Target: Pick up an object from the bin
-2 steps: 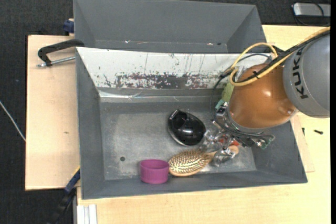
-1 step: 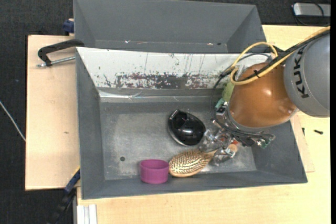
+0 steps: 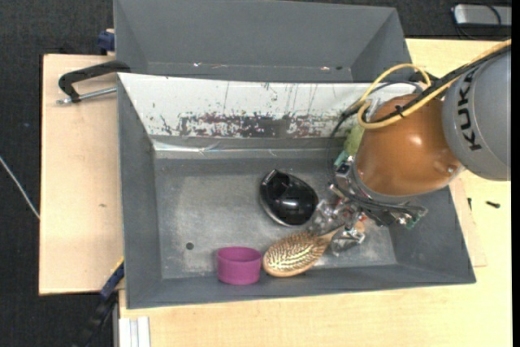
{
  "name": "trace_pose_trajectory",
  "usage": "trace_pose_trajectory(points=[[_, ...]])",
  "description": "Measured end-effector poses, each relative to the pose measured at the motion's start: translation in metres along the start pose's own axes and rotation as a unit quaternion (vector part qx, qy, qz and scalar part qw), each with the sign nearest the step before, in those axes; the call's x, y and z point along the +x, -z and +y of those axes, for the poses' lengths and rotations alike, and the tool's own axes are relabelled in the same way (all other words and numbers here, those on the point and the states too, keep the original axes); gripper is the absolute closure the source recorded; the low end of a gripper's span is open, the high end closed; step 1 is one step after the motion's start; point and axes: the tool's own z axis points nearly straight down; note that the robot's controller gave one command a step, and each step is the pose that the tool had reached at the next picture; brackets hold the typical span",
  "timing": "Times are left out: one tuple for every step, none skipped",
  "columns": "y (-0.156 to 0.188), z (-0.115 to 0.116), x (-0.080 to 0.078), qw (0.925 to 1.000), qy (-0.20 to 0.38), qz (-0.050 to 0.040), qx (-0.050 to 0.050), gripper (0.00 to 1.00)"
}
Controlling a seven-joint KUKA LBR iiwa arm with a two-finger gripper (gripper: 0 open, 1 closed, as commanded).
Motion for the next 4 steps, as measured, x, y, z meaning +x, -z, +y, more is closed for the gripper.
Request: trace_pose_trajectory(points=[[0.008, 0.000, 0.000, 1.0000, 0.000, -0.0001, 0.000, 1.00], [0.014, 0.000, -0.001, 1.0000, 0.000, 0.0001, 0.000, 1.00], [0.019, 0.000, -0.001, 1.0000, 0.000, -0.0005, 0.000, 1.00], [0.023, 0.000, -0.002, 1.0000, -0.001, -0.0007, 0.001, 1.00]])
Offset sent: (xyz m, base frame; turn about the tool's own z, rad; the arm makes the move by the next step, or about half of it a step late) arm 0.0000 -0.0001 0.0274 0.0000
